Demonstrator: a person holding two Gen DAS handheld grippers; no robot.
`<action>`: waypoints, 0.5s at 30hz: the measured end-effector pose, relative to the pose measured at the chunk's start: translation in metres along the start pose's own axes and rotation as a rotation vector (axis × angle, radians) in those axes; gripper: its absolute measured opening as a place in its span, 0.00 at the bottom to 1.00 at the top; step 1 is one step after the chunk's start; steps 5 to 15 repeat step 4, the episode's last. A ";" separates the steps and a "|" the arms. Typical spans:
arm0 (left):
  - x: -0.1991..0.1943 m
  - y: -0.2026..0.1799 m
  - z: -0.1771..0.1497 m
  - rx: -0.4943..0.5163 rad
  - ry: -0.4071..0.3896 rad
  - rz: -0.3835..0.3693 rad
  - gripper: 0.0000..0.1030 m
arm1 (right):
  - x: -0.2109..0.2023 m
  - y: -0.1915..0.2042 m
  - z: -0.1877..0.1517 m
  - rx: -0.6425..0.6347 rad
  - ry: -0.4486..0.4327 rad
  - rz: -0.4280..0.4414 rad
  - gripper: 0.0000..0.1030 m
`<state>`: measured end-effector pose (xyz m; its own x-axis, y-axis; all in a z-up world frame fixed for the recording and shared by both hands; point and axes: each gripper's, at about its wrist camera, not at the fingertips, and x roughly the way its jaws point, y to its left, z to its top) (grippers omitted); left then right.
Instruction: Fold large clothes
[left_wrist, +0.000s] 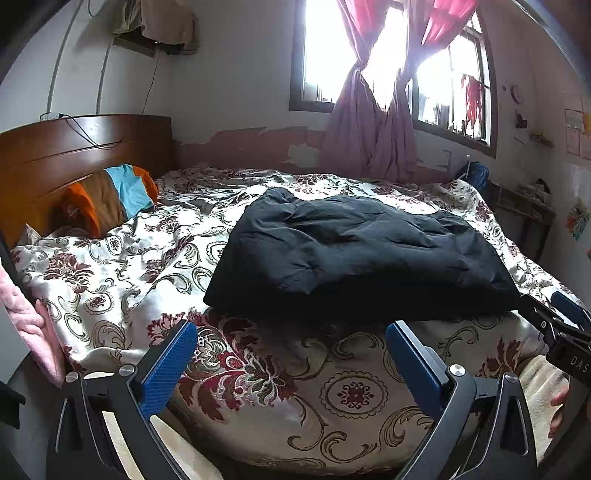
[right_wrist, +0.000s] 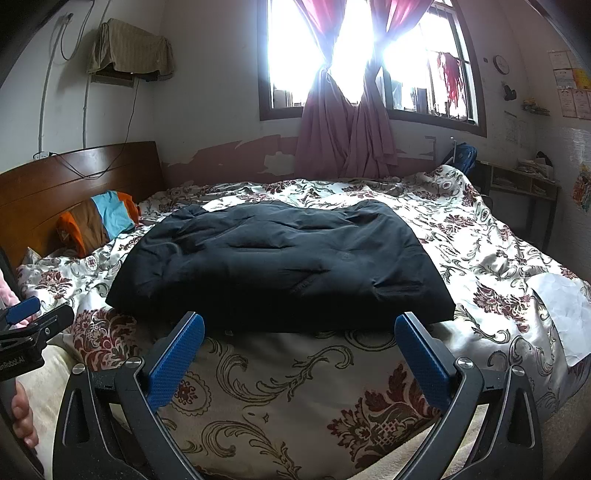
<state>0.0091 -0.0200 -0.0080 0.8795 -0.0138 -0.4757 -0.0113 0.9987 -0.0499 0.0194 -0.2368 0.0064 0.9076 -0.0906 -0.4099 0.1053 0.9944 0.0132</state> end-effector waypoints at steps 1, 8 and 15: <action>0.000 0.000 0.000 0.001 0.001 0.003 1.00 | 0.000 0.000 0.000 0.000 0.000 0.000 0.99; 0.001 0.000 0.000 0.002 0.003 0.004 1.00 | 0.000 0.000 -0.002 0.001 0.004 0.001 0.99; 0.001 0.000 0.000 0.002 0.003 0.004 1.00 | 0.000 0.000 -0.002 0.001 0.004 0.001 0.99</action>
